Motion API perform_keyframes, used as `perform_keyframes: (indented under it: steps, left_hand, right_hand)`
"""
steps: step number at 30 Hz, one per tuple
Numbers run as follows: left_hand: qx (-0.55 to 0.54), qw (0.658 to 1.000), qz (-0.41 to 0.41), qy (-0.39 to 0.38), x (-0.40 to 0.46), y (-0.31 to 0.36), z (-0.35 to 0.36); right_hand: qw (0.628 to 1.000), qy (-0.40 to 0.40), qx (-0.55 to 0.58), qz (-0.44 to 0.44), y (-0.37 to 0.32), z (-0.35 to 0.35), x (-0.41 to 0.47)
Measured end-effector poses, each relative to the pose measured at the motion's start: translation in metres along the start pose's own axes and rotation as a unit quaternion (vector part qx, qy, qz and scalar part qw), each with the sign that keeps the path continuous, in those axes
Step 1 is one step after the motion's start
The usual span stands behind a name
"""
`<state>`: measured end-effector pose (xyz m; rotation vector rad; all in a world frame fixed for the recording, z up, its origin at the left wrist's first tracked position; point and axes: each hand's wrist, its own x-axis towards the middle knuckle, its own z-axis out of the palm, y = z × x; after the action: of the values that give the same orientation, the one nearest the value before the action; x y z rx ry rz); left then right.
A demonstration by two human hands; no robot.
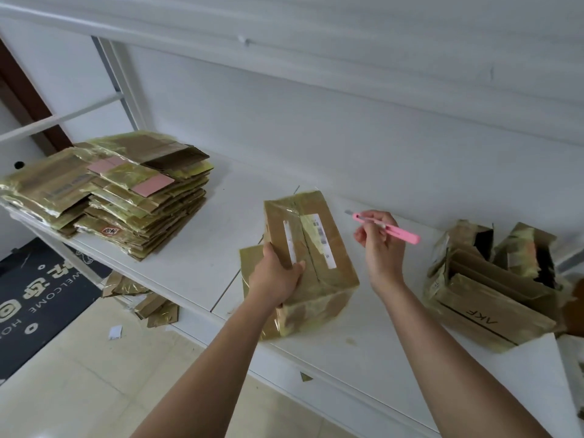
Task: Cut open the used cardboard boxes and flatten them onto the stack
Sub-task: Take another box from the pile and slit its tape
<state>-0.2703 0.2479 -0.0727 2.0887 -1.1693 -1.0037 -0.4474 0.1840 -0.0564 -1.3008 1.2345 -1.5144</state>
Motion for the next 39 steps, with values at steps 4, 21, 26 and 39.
perform_keyframes:
  steps: [4, 21, 26, 39]
  left_hand:
    - [-0.014, 1.000, -0.001, 0.011, -0.006, -0.007, 0.004]
    - [0.068, 0.996, 0.064, 0.004, -0.009, -0.012, 0.001]
    - [0.078, 0.995, 0.061, 0.018, -0.011, -0.012, 0.001]
    - [0.101, 0.993, 0.031, 0.044, -0.011, -0.006, 0.007]
  right_hand:
    - [0.998, -0.052, 0.029, -0.006, -0.009, 0.022, 0.002]
    - [0.974, -0.166, -0.147, -0.047, 0.026, 0.089, 0.032]
    - [0.958, -0.185, -0.200, -0.092, 0.026, 0.091, 0.033]
    - [0.916, -0.271, -0.291, -0.050, 0.013, 0.067, 0.013]
